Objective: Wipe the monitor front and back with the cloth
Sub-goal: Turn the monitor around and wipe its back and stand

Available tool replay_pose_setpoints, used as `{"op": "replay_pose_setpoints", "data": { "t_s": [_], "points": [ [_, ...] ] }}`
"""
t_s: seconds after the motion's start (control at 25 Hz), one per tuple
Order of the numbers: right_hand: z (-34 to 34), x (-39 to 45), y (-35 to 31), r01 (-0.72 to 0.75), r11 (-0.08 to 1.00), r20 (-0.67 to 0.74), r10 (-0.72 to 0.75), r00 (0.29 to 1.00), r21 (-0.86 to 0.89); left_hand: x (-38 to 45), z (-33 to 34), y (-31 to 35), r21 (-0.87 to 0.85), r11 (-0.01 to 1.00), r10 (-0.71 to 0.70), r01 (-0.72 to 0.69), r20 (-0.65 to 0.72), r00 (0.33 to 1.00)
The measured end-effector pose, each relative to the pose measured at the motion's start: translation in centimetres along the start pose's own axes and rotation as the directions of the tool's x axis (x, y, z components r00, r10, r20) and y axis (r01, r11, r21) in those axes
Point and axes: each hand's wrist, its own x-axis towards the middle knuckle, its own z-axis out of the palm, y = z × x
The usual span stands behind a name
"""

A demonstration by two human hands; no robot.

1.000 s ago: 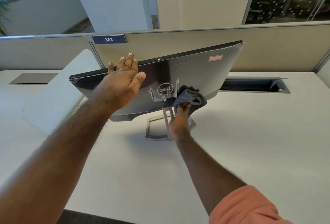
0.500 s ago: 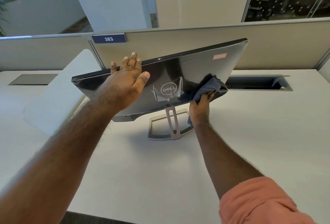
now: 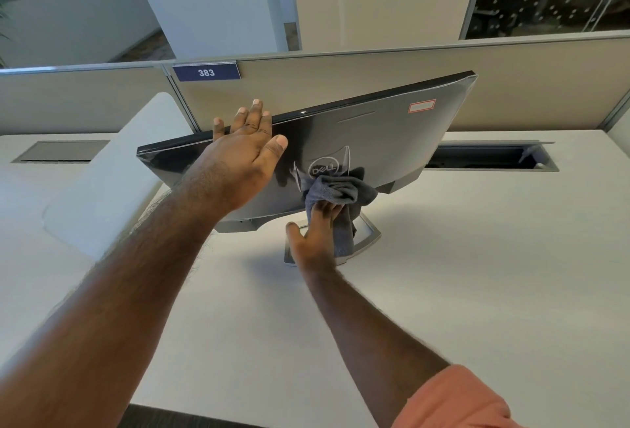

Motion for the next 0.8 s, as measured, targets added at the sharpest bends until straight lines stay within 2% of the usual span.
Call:
{"op": "replay_pose_setpoints", "data": {
  "t_s": [0.08, 0.2, 0.32, 0.4, 0.48, 0.68, 0.8],
  "points": [
    [0.5, -0.6, 0.7, 0.064, 0.991, 0.045, -0.059, 0.997, -0.115, -0.1, 0.0, -0.2, -0.017, 1.0, 0.017, -0.017, -0.008, 1.0],
    [1.1, -1.6, 2.0, 0.178, 0.924, 0.131, -0.141, 0.981, -0.339, -0.7, 0.0, -0.9, -0.026, 0.999, 0.037, -0.038, -0.05, 0.998],
    [2.1, -2.2, 2.0, 0.285, 0.812, 0.183, -0.222, 0.958, -0.51, -1.9, -0.3, -2.6, -0.001, 1.0, 0.01, -0.01, -0.104, 0.995],
    [3.1, -2.5, 1.5, 0.396, 0.705, 0.247, -0.309, 0.918, -0.588, -2.9, -0.6, -4.1, 0.006, 1.0, -0.011, 0.012, -0.138, 0.99],
    [3.9, -2.8, 0.7, 0.485, 0.616, 0.302, -0.383, 0.873, -0.621, -3.9, -1.0, -5.7, -0.009, 0.999, -0.05, 0.05, -0.167, 0.985],
    [5.9, -1.3, -3.9, 0.656, 0.515, 0.344, -0.576, 0.742, -0.553, -5.8, -1.4, -9.0, -0.035, 0.996, -0.093, 0.088, -0.217, 0.972],
    [6.7, -0.1, -4.5, 0.674, 0.468, 0.364, -0.592, 0.719, -0.572, -6.3, -1.6, -10.1, -0.1, 0.988, -0.14, 0.119, -0.249, 0.958]
  ]
}}
